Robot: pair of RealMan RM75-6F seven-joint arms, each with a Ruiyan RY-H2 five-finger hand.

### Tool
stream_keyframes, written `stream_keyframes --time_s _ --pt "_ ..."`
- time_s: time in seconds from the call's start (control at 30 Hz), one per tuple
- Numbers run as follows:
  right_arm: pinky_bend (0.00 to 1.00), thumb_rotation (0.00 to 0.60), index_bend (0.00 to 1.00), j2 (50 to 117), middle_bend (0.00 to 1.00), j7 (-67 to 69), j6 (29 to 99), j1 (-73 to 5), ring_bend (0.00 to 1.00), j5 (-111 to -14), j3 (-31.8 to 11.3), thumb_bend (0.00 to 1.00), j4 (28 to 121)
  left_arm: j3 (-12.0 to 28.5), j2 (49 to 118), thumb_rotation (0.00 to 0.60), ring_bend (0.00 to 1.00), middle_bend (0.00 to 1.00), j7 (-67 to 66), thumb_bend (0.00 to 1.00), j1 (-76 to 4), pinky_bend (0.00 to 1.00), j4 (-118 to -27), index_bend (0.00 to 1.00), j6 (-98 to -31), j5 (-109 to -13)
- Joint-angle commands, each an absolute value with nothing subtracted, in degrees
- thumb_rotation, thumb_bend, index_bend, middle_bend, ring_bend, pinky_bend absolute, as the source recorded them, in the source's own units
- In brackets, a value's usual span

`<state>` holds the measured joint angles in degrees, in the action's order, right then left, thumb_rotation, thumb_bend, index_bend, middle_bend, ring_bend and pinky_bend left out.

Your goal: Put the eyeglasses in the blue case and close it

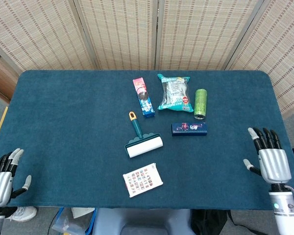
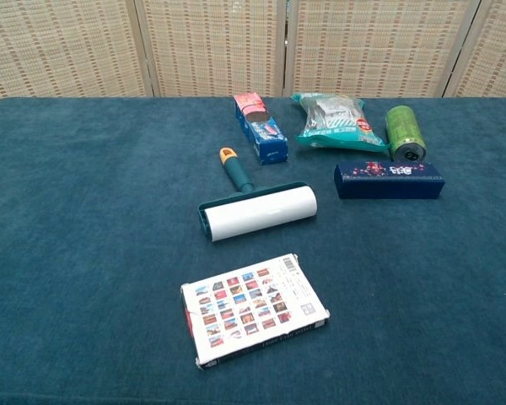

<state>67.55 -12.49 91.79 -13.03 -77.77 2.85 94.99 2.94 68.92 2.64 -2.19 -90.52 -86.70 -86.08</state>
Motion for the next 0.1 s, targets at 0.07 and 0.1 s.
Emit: stream_keyframes --time_s 0.07,0.1 --pt "0.04 0.6 0.08 67.26 0.11 -10.14 96.08 -8.3 0.0 -81.22 4.79 0.2 95.32 3.68 69.49 0.6 0.0 0.0 1.45 0.4 -2.42 0.0 -91.35 0.0 -87.81 -86.24" --pt "0.04 0.6 0.08 67.35 0.11 -10.17 96.29 -7.71 0.0 -81.52 5.01 0.2 95.34 3.8 69.55 0.6 0.0 0.0 1.21 0.4 -2.47 0.0 -91.53 0.0 -87.95 -86.23"
